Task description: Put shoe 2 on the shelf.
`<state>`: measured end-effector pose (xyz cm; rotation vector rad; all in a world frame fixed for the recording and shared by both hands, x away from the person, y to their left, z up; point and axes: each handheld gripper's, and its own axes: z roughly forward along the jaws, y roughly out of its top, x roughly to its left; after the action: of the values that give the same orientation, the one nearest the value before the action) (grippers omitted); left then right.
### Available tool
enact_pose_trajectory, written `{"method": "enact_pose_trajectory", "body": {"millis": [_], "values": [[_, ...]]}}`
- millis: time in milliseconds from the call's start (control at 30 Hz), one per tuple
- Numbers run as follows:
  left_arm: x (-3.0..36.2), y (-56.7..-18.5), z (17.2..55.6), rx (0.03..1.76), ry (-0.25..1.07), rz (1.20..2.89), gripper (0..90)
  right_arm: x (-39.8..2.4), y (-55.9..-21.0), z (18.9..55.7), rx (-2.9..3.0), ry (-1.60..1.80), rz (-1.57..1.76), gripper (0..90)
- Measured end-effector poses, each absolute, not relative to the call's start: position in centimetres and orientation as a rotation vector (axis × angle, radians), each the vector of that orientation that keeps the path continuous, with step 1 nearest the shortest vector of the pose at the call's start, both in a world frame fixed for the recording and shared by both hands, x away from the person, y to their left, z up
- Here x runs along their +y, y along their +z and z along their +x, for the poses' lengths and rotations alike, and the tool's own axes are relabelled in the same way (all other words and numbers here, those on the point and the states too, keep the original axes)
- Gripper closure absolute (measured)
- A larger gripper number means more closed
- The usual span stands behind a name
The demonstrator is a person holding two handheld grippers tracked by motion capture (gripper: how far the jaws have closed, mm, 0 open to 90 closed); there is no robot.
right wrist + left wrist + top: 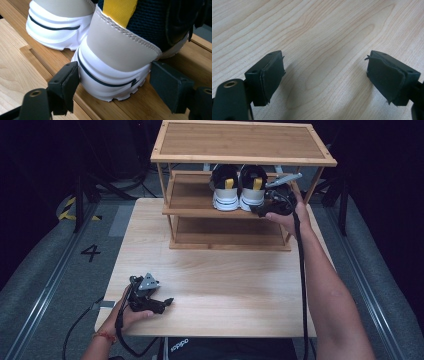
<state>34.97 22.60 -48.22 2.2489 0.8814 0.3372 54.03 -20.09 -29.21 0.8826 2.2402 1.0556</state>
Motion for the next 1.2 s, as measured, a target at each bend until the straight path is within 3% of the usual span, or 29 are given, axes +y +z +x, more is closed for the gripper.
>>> {"method": "enact_pose_trajectory", "body": {"millis": [633,1200], "values": [[22.6,-48.3,35.1,0.872,0.315,2.247,14.6,-21.1,-29.0,50.0,2.271,0.902,0.762,27.9],[22.7,-48.3,35.2,0.867,0.316,2.250,14.8,-25.1,-32.9,45.3,2.372,0.747,0.745,26.0]]}}
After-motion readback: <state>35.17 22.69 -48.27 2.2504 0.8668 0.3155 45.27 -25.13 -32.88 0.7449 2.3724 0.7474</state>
